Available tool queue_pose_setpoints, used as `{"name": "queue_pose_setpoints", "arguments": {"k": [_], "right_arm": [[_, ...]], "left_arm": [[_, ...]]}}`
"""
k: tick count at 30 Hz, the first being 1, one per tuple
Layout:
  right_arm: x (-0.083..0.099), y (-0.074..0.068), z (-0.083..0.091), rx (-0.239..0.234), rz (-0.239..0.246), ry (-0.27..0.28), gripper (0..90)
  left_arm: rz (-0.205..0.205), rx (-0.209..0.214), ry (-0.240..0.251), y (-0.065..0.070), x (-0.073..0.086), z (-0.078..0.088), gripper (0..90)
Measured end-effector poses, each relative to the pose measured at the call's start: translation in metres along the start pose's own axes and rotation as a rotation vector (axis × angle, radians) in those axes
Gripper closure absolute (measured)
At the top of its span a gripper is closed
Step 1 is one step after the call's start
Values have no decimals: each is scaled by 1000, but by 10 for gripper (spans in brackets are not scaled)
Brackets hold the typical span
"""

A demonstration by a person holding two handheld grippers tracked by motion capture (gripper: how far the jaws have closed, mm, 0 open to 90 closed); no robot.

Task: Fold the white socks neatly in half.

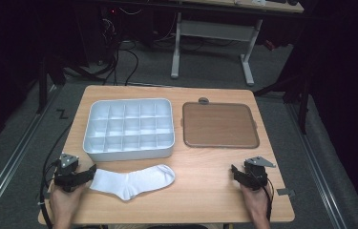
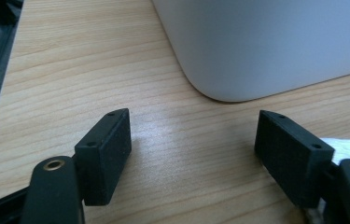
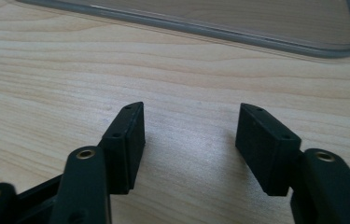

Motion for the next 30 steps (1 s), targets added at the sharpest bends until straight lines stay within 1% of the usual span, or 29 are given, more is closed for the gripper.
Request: {"name": "queue_pose_setpoints", "arguments": {"k": [2, 6, 9, 11, 12, 14, 15, 16, 18, 20, 23, 24, 27, 29, 30], "right_arm": [[0, 0, 0, 7, -6, 3, 471], [0, -1, 1, 8, 0, 7, 524], [0, -1, 1, 5, -1, 9, 545], [0, -2, 1, -2, -6, 9, 553], [0, -2, 2, -7, -7, 12, 558], [-1, -3, 3, -19, -6, 19, 568], [-1, -4, 3, -25, -6, 23, 573], [-1, -6, 4, -33, -8, 28, 575], [-2, -8, 4, -48, -4, 30, 576], [-3, -12, 4, -65, 11, 36, 578], [-6, -19, 4, -85, 31, 41, 581], [-6, -21, 4, -94, 39, 46, 582], [-9, -27, 6, -121, 51, 52, 589], [-11, -30, 6, -127, 57, 54, 592], [-14, -35, 8, -144, 64, 64, 596]], "left_arm": [[-8, 0, -1, 0, 1, 0, 275], [-20, -3, -1, 1, 2, 0, 288], [-7, 1, -4, 1, 1, 2, 305], [20, 6, -4, 1, -1, 2, 316], [24, 10, -7, 1, -1, 3, 326], [23, 19, -8, 2, -1, 5, 346], [13, 30, 3, 3, -1, 6, 355], [12, 40, 8, 4, 0, 8, 361], [26, 53, 5, 6, -1, 11, 366], [42, 61, 8, 6, -2, 13, 370], [88, 79, -3, 7, -3, 18, 381], [97, 86, -9, 7, -4, 20, 384], [116, 102, -15, 8, -4, 27, 387], [120, 105, -19, 8, -4, 29, 387], [128, 114, -23, 10, -5, 34, 387]]}}
Point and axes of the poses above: each handheld gripper's, and its own axes: z roughly backward along the jaws, x roughly out of its underside, y roughly to its right, the point moved 1 cm from there along -z, roughly forward along the jaws, and after that the axes turned 9 degrees about z, right-handed, at the moved point
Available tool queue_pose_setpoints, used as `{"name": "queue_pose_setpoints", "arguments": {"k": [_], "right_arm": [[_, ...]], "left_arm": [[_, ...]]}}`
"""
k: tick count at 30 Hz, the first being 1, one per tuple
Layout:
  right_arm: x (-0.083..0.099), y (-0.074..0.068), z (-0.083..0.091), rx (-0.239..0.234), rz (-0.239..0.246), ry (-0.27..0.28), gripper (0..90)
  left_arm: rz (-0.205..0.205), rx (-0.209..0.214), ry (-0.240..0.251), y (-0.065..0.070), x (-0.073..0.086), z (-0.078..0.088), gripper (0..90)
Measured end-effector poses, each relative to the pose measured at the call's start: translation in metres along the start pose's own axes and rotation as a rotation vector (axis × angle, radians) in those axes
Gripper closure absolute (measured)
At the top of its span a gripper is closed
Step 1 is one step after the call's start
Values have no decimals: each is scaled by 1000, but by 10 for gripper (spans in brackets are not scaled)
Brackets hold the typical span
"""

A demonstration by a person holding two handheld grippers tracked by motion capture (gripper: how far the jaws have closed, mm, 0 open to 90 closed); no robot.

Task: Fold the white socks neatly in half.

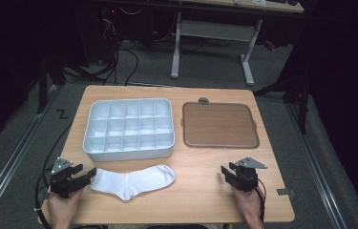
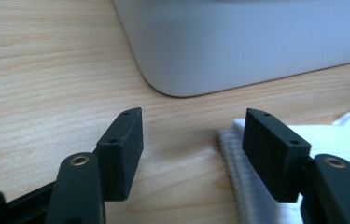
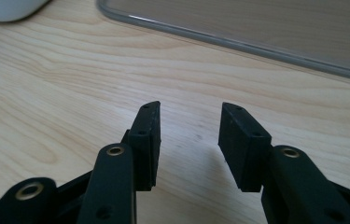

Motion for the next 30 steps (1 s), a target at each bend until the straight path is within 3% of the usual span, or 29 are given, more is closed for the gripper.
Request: {"name": "queue_pose_setpoints", "arguments": {"k": [7, 14, 18, 22, 30], "right_arm": [[-11, -18, -1, -57, 34, 27, 605], [-16, -33, -8, -113, 55, 26, 609], [-19, -43, -13, -138, 83, 25, 609], [-22, -53, -17, -168, 100, 20, 609], [-29, -74, -24, -244, 123, 23, 609]], "left_arm": [[31, 30, -24, 9, 1, 11, 387], [37, 56, -48, 19, 4, 18, 386], [27, 44, -70, 23, 9, 16, 386], [5, -1, -91, 26, 21, 11, 395], [-16, -50, -94, 27, 30, 7, 395]]}}
Point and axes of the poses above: each handheld gripper's, and its own axes: z roughly backward along the jaws, x roughly out of its underside, y roughly to its right, the point moved 1 cm from there along -z, roughly forward along the jaws, and after that the axes turned 9 degrees about z, right-handed, at the moved point
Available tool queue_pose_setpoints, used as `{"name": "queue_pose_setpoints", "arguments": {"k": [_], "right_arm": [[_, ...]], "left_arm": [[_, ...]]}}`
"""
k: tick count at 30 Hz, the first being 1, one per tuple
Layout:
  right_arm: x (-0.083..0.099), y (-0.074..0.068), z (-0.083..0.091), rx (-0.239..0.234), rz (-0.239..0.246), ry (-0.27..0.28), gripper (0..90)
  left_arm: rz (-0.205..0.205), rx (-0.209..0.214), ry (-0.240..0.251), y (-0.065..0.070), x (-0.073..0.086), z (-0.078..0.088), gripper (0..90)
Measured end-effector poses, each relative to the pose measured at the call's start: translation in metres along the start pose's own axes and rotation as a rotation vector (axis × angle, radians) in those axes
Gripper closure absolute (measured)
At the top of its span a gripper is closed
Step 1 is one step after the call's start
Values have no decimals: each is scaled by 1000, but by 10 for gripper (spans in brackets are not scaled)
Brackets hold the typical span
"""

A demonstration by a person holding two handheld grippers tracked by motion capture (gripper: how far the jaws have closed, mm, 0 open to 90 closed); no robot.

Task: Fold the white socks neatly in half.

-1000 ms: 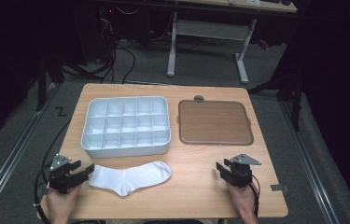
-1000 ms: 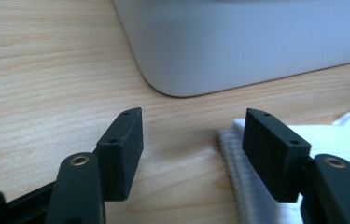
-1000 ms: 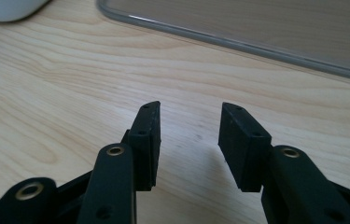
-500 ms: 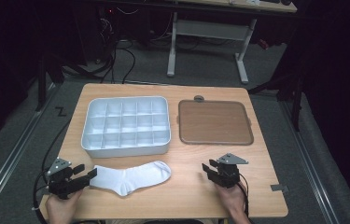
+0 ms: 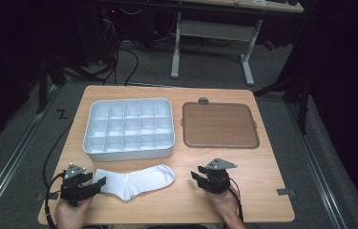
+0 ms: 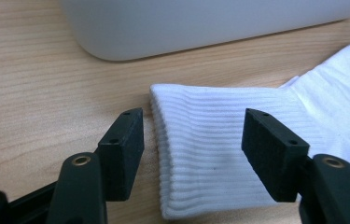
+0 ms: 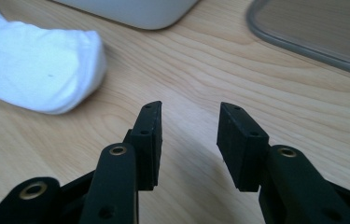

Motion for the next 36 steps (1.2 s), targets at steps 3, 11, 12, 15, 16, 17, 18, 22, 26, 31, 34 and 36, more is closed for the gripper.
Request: {"name": "queue_pose_setpoints", "arguments": {"k": [3, 11, 12, 15, 16, 17, 18, 22, 26, 31, 34, 36], "right_arm": [[-5, -7, -5, -33, 3, 7, 609], [-21, -25, -17, -100, 39, 3, 609], [-23, -27, -19, -108, 41, 11, 609], [-25, -31, -24, -123, 42, 8, 608], [-26, -32, -25, -128, 40, 6, 608], [-27, -33, -27, -129, 43, 6, 608], [-27, -34, -29, -132, 41, 5, 607], [-29, -36, -37, -124, 47, -10, 612], [-28, -36, -43, -120, 50, -33, 669], [-27, -37, -45, -115, 75, -46, 761], [-27, -39, -46, -117, 90, -49, 816], [-27, -40, -46, -116, 94, -55, 834]], "left_arm": [[7, -12, -3, -2, 2, -1, 393], [15, -22, 1, -4, 5, -3, 393], [10, -24, 3, -3, 5, -3, 395], [-14, -30, 3, -2, 8, -4, 416], [-19, -25, 0, -1, 9, -3, 434], [-20, -19, -3, 0, 10, -3, 455], [-27, -16, -2, 0, 11, -3, 466], [-35, -10, -1, 0, 11, -2, 500], [-40, -8, -7, 1, 12, -2, 542], [-30, 4, -15, 0, 12, -1, 634], [-28, 14, -27, 2, 13, -1, 685], [-27, 21, -38, 2, 13, -1, 708]]}}
Point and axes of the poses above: each handheld gripper's, and its own axes: z roughly backward along the jaws, x roughly out of its underside, y roughly to its right, the point moved 1 cm from there along -z, roughly forward along the jaws, and after that the axes turned 9 degrees about z, right-handed, at the moved point
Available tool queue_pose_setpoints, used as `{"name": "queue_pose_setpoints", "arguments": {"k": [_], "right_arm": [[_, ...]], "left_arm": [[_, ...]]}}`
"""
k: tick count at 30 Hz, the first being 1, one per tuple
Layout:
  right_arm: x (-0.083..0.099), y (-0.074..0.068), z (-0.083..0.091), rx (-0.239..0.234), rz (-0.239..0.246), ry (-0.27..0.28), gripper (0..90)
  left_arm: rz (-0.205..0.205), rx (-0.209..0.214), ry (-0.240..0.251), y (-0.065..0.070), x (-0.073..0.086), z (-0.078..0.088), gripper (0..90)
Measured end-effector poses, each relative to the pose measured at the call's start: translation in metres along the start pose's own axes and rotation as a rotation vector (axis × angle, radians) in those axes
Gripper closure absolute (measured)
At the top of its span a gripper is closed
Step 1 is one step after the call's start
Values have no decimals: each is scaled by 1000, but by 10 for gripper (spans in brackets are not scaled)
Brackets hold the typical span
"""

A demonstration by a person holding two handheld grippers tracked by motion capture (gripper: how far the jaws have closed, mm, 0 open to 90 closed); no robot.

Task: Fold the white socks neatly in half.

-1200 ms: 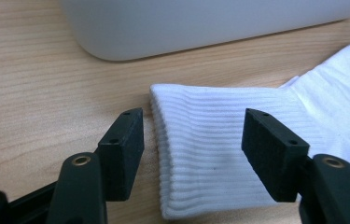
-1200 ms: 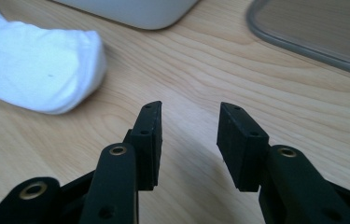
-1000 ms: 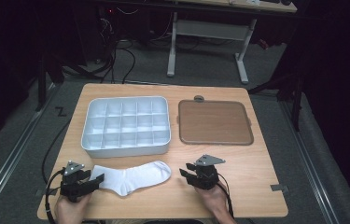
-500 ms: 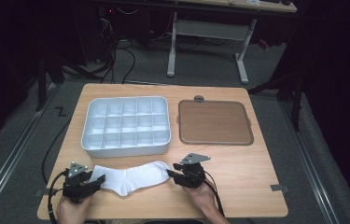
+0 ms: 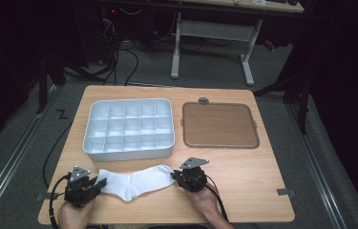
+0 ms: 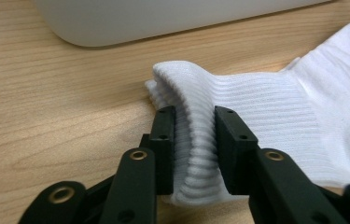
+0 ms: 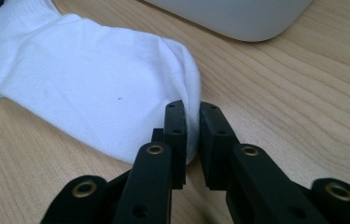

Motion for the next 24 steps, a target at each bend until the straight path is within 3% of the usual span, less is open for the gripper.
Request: {"name": "queue_pose_setpoints", "arguments": {"k": [9, 18, 24], "right_arm": [[0, 1, 2, 10, 9, -3, 854], [0, 2, 7, 2, 10, 6, 855], [2, 4, 13, 9, 11, 12, 856]], "left_arm": [[61, 61, -23, -3, -2, 1, 771], [46, 80, -51, 3, -5, 3, 780], [66, 113, -49, 9, -6, 5, 781]]}}
Point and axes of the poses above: each handheld gripper's, and its own axes: z roughly backward along the jaws, x roughly out of its underside, y roughly to its right, the point moved 1 cm from there along -z, roughly forward along the jaws, and after that the axes turned 9 degrees about z, right-handed, at the moved point
